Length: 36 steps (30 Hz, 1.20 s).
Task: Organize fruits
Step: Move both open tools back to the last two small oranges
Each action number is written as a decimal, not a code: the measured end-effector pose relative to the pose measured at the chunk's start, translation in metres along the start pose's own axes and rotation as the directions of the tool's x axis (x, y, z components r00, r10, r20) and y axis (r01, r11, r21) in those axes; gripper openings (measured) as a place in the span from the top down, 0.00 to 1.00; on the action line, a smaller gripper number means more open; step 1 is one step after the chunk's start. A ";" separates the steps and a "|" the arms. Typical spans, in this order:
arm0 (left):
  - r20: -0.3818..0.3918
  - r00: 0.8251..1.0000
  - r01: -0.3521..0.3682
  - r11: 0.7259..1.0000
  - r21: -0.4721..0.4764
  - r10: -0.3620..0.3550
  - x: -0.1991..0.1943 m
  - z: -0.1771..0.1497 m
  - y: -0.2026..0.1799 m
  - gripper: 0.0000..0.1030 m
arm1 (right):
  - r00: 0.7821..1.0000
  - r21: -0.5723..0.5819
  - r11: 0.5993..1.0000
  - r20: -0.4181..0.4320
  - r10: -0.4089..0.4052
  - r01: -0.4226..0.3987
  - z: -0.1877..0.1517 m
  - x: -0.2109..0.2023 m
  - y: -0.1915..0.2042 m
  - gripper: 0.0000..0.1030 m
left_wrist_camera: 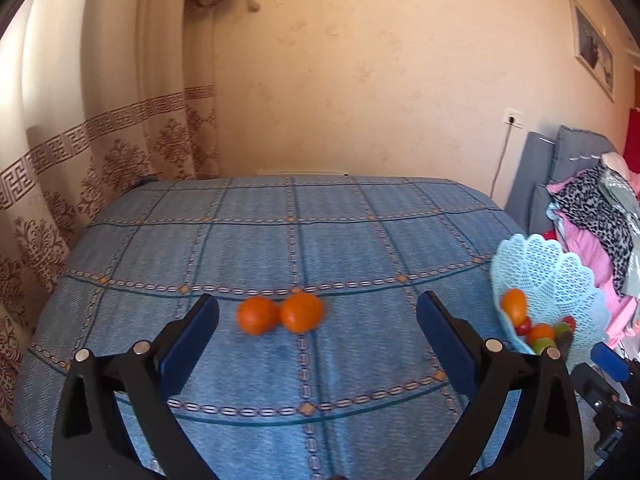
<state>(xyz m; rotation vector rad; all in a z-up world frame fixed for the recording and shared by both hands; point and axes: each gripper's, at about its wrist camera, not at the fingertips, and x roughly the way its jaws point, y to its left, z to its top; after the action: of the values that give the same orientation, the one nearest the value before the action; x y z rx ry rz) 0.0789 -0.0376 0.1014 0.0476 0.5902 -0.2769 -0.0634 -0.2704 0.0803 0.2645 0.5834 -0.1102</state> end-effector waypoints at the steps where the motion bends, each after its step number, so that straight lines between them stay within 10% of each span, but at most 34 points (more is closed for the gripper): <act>1: -0.002 1.000 -0.013 1.000 -0.011 0.013 0.002 0.000 0.007 0.05 | 1.000 -0.006 1.000 -0.003 0.004 -0.004 0.000 0.001 0.003 0.31; 9: -0.041 0.995 -0.095 0.991 -0.090 0.092 0.023 -0.003 0.056 0.05 | 0.999 -0.079 0.996 -0.027 0.043 -0.045 -0.001 0.014 0.032 0.31; 21: -0.142 0.979 -0.146 0.989 0.028 0.149 0.082 -0.019 0.057 0.22 | 0.994 -0.148 0.985 -0.079 0.080 -0.091 -0.008 0.032 0.059 0.31; 36: -0.172 0.982 -0.073 0.997 0.006 0.073 0.103 -0.017 0.059 0.39 | 0.990 -0.182 0.977 -0.110 0.090 -0.109 -0.013 0.045 0.072 0.31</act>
<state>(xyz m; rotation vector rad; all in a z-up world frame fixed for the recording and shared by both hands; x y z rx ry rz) 0.1679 -0.0040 0.0282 0.0936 0.7590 -0.2028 -0.0202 -0.1986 0.0603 0.1156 0.6754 0.0555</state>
